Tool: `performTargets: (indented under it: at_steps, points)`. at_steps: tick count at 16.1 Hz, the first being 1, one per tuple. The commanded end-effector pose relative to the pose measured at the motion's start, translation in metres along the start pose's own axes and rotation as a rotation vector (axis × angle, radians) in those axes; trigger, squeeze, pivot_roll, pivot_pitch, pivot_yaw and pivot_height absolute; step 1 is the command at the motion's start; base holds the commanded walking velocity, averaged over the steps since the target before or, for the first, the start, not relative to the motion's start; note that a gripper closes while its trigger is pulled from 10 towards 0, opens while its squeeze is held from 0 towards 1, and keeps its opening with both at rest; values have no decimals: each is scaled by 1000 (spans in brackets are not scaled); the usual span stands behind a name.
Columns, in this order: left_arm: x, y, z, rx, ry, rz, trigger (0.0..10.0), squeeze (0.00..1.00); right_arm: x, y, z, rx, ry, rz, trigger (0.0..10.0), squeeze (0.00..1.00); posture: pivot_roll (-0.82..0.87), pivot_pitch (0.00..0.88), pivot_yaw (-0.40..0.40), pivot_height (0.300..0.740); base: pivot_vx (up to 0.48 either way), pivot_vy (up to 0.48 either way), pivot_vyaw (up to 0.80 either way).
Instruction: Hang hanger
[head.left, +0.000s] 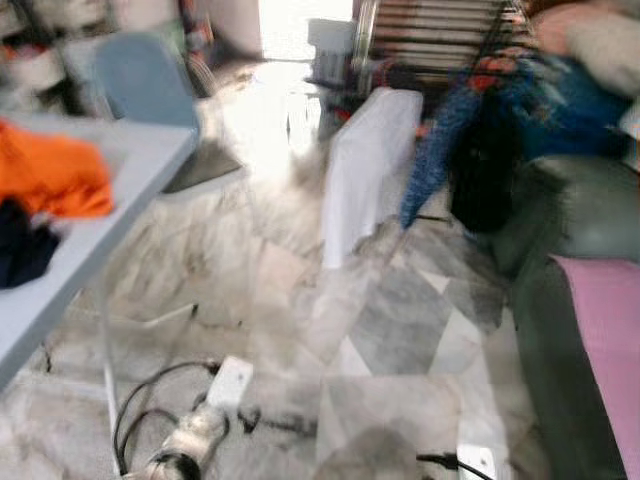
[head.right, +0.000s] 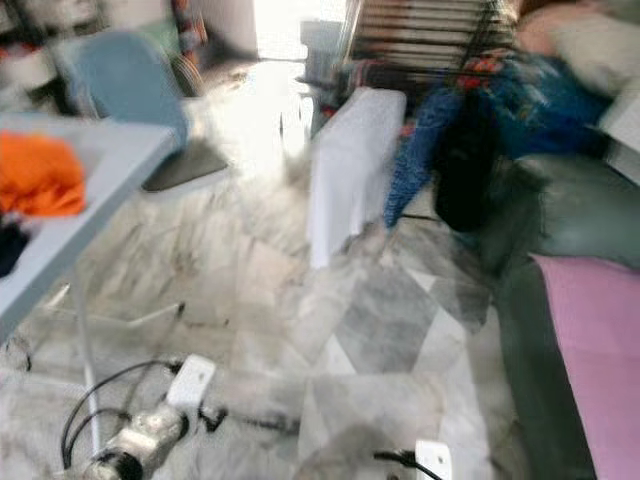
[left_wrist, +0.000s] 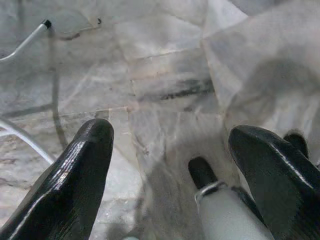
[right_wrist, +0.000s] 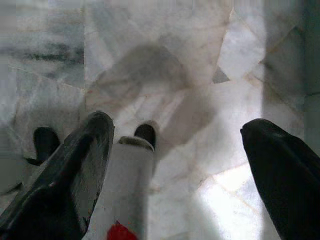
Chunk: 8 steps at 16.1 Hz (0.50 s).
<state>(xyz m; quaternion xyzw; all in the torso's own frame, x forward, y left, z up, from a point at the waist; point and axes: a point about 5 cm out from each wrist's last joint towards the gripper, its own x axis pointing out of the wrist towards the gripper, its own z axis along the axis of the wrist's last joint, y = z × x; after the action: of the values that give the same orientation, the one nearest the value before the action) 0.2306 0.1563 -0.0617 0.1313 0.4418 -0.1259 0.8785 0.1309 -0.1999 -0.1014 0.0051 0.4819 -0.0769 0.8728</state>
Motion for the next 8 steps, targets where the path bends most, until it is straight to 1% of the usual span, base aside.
performTargets:
  at_steps: [1, 4, 5, 8]
  points:
    - [1, -4, 3, -3, -8, -15, 10000, 0, 0, -2, 1, 1, 0, -7, 10000, 0, -32, 0, 0, 740, 0, 0, 0]
    - [1, -3, 3, -20, -6, -10, 10000, 0, 0, -4, -1, 1, 8, -7, 10000, 0, -31, 0, -5, 740, 0, 0, 0]
    - [1, -2, 3, -7, -4, -6, 10000, 0, 0, -4, -2, 2, 11, -6, 10000, 0, -31, 0, -5, 740, 0, 0, 0]
    - [0, -1, 3, -12, -7, -4, 10000, 0, 0, -5, -3, 1, 19, -4, 10000, 0, -28, 0, -8, 740, 0, 0, 0]
